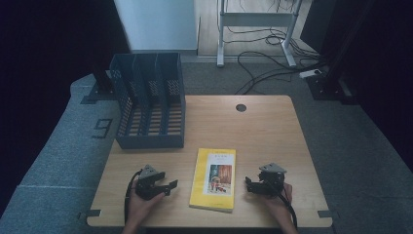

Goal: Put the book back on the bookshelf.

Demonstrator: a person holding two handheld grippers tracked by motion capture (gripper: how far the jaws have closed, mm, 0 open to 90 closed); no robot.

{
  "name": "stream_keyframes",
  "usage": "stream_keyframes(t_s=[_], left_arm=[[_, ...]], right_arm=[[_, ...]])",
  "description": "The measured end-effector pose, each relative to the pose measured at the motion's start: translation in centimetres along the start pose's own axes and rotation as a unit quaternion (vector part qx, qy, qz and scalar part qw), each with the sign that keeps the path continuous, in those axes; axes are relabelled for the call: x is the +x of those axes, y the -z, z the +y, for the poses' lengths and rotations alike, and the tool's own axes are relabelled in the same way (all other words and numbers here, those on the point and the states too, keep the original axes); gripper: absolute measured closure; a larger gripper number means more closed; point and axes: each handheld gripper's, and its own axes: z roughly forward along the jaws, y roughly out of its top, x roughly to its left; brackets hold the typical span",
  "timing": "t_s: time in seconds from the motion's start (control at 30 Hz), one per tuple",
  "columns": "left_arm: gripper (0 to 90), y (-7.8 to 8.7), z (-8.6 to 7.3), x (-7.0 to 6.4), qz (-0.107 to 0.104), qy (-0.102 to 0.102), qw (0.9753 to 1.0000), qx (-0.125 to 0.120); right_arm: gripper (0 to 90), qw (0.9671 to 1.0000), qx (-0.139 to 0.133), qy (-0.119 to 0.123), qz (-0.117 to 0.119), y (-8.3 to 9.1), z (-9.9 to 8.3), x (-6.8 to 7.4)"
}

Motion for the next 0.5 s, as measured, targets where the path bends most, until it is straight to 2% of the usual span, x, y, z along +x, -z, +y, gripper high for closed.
stream_keyframes(t_s=[0.5], left_arm=[[30.0,-0.08,-0.02,-0.18,0.0,-0.002,1.0,0.003]], right_arm=[[5.6,1.0,0.001,-0.001,-0.001,-0.02,0.0,-0.21]])
